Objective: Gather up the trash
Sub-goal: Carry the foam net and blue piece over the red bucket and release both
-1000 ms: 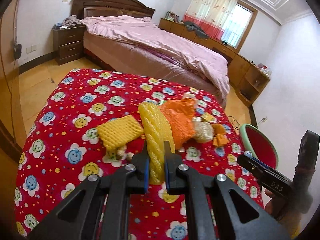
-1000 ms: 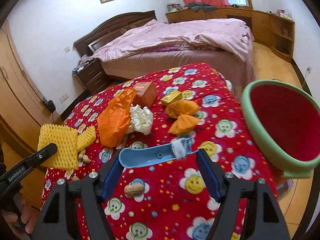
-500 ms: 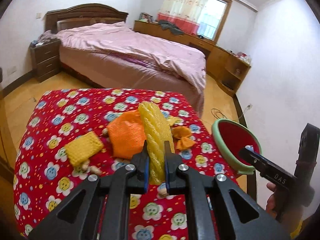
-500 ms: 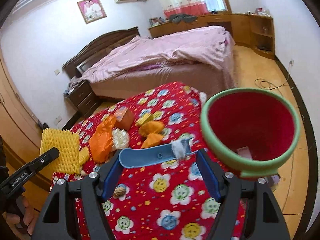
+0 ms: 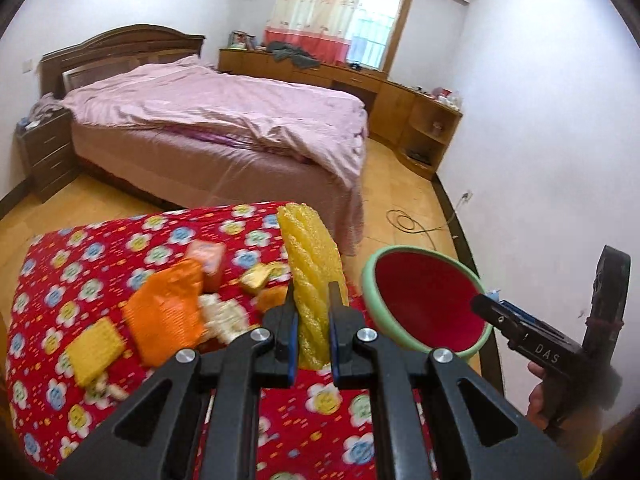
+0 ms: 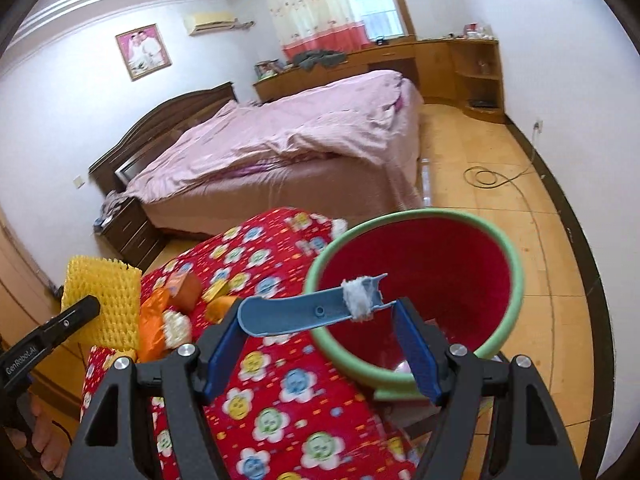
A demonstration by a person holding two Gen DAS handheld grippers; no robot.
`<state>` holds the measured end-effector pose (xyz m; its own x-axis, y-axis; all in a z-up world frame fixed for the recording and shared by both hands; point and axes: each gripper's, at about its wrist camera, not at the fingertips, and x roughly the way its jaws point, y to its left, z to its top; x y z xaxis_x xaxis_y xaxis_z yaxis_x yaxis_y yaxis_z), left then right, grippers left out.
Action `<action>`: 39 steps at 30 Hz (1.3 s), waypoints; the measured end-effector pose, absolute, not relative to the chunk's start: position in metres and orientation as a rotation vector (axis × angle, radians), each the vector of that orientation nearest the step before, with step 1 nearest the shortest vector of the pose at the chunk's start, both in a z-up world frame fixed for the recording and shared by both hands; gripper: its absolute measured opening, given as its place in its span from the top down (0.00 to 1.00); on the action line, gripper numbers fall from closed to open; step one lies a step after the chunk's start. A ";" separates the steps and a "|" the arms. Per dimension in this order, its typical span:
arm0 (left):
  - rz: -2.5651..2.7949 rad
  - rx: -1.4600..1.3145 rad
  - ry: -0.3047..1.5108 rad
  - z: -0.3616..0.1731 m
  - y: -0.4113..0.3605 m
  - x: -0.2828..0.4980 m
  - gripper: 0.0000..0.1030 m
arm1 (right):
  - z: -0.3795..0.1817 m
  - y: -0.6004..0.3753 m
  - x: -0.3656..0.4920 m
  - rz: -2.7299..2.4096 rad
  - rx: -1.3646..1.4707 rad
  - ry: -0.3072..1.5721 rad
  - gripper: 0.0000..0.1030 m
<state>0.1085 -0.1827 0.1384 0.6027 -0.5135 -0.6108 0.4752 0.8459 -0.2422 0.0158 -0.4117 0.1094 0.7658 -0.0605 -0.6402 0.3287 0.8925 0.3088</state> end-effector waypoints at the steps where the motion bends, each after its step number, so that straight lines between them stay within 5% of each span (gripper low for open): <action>1: -0.583 -0.055 0.727 0.138 -0.190 0.111 0.90 | 0.108 -0.419 0.015 -0.229 0.432 0.668 0.28; 34: -0.764 0.108 0.960 0.024 -0.372 0.167 0.90 | 0.025 -0.528 0.049 -0.375 0.538 0.769 0.27; 39: -0.761 0.080 0.967 0.021 -0.372 0.173 0.72 | 0.026 -0.528 0.049 -0.363 0.545 0.757 0.24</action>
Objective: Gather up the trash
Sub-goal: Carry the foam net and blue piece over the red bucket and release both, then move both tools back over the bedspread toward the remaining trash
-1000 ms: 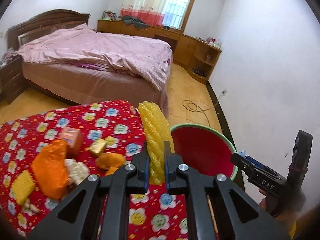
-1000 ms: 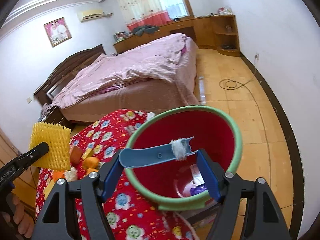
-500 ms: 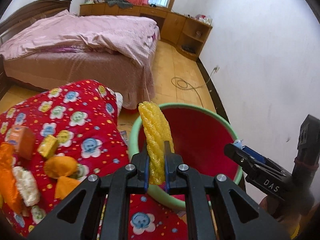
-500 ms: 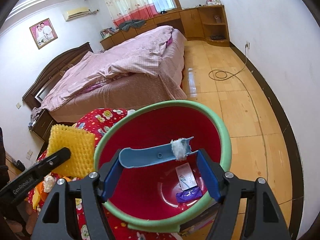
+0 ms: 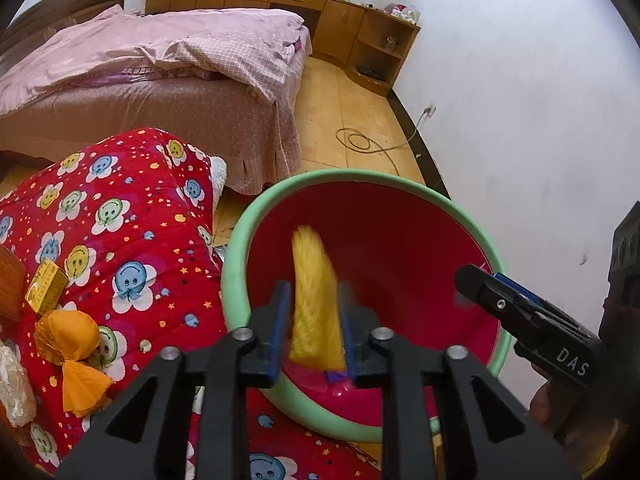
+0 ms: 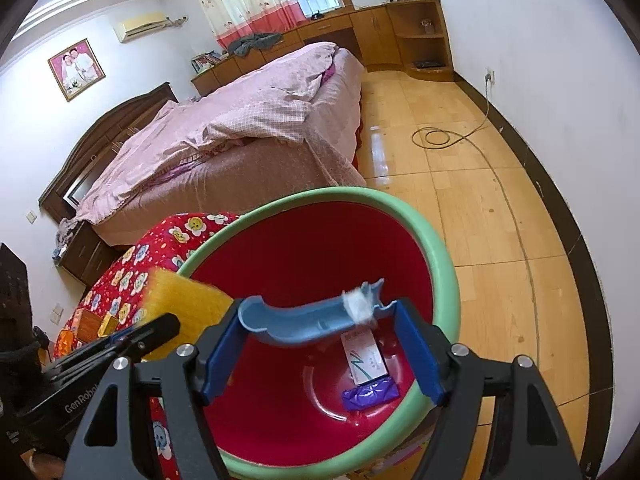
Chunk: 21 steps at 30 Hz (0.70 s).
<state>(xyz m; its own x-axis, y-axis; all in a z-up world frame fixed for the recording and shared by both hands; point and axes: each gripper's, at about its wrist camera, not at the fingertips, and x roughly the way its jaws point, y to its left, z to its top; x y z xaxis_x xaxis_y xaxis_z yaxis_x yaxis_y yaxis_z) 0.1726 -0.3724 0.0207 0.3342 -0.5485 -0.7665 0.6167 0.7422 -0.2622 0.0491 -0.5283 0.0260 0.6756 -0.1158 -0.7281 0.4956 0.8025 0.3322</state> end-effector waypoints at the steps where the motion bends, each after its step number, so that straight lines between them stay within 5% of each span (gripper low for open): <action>1: -0.758 0.074 0.958 0.022 -0.371 0.172 0.68 | 0.026 -0.528 0.049 -0.362 0.549 0.755 0.23; 21: -0.696 0.008 0.892 0.061 -0.306 0.136 0.65 | 0.050 -0.504 0.008 -0.328 0.588 0.672 0.19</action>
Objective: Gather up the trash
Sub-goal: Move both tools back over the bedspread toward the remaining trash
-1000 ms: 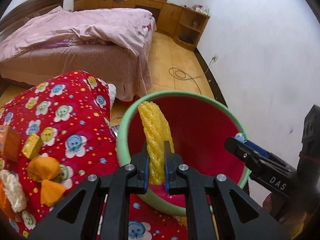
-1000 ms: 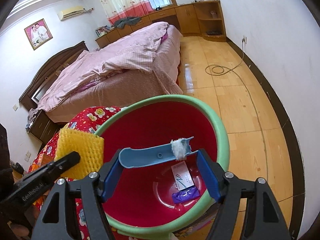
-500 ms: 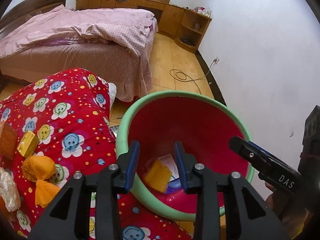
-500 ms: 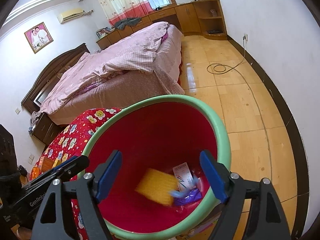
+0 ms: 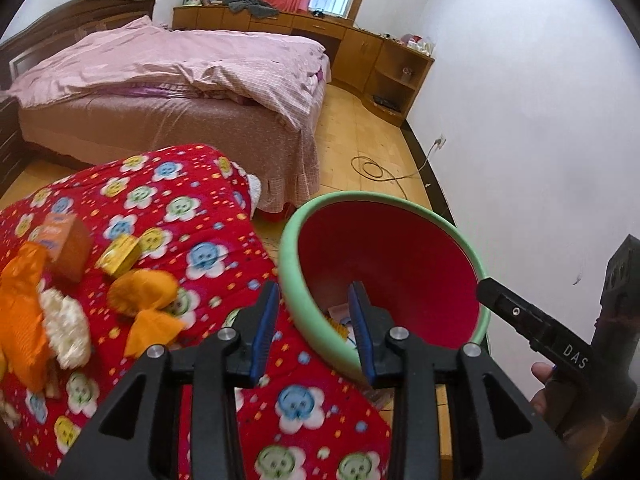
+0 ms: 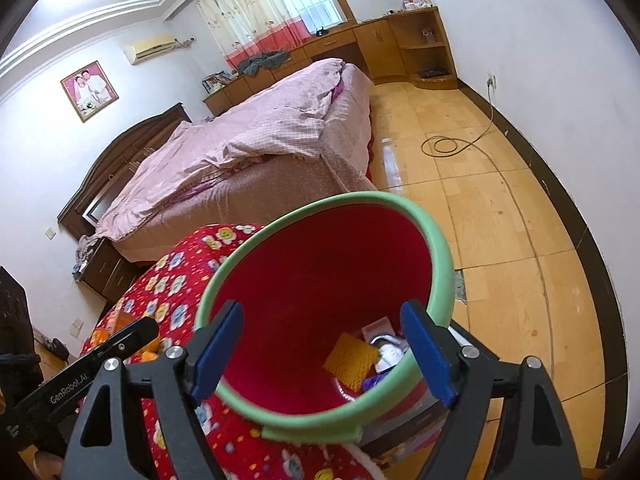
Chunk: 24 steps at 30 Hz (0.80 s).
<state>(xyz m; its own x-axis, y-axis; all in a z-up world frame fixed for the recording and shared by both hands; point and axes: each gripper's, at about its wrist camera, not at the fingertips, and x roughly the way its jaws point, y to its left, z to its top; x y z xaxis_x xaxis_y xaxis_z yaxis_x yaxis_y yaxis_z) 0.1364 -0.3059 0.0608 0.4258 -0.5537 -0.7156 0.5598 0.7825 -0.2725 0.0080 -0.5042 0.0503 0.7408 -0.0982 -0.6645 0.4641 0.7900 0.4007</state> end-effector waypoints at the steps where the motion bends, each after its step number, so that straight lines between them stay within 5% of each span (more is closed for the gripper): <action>1: -0.690 0.002 0.893 0.062 -0.299 0.134 0.65 | 0.051 -0.502 0.006 -0.324 0.587 0.670 0.19; 24: -0.480 -0.083 0.887 0.066 -0.148 0.119 0.65 | 0.059 -0.389 -0.007 -0.175 0.574 0.694 0.13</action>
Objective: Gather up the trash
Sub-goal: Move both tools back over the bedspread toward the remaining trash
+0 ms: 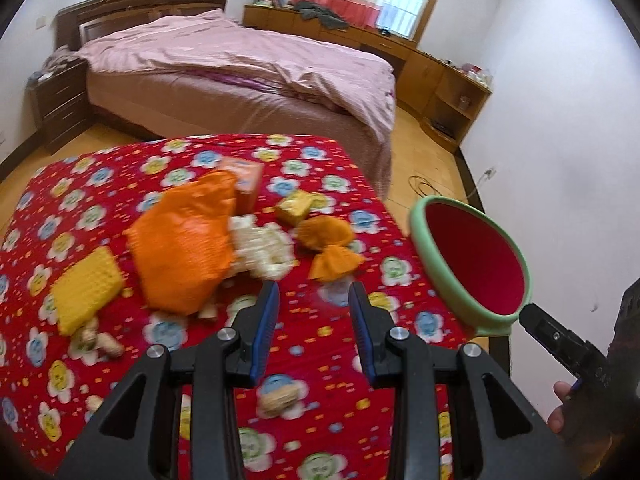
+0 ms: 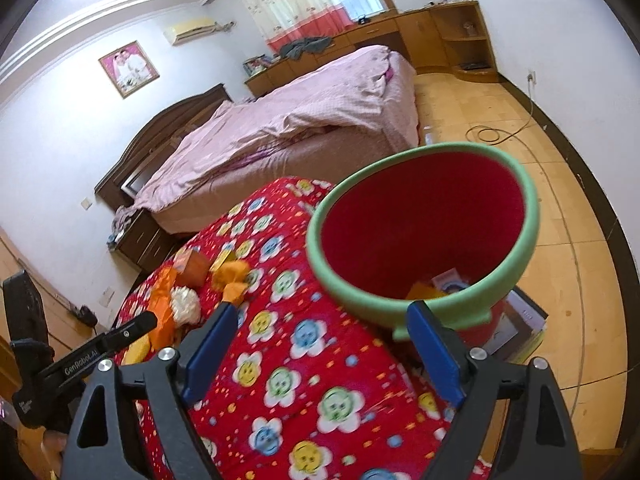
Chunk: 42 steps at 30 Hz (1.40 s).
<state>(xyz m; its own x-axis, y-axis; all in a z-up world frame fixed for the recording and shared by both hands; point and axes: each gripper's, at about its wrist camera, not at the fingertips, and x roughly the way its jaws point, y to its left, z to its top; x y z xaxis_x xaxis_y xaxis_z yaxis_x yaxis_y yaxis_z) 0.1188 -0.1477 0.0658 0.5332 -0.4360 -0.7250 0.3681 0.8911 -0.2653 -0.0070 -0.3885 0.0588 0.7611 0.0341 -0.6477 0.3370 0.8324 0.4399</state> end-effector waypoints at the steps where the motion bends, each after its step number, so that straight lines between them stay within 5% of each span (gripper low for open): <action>1: -0.468 -0.088 0.889 0.065 -0.140 0.119 0.65 | 0.059 -0.385 -0.006 -0.171 0.572 0.697 0.13; 7: -0.403 -0.093 0.896 0.057 -0.104 0.126 0.64 | 0.053 -0.364 0.001 -0.148 0.556 0.723 0.13; 16: -0.289 -0.016 0.914 0.038 -0.060 0.147 0.50 | 0.044 -0.349 0.010 -0.145 0.550 0.763 0.12; 38: -0.209 0.072 0.969 -0.002 -0.017 0.205 0.49 | 0.034 -0.325 0.033 -0.149 0.496 0.824 0.12; 42: -0.199 0.024 0.959 -0.004 -0.005 0.211 0.71 | 0.035 -0.320 0.043 -0.144 0.471 0.833 0.12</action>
<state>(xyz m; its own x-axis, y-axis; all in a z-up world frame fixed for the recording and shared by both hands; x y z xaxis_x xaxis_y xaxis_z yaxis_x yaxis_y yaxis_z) 0.2110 -0.0054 -0.0044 0.5573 -0.1582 -0.8151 0.1796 0.9814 -0.0677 0.0434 -0.3203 0.0349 0.6697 0.0583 -0.7403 0.3042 0.8879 0.3451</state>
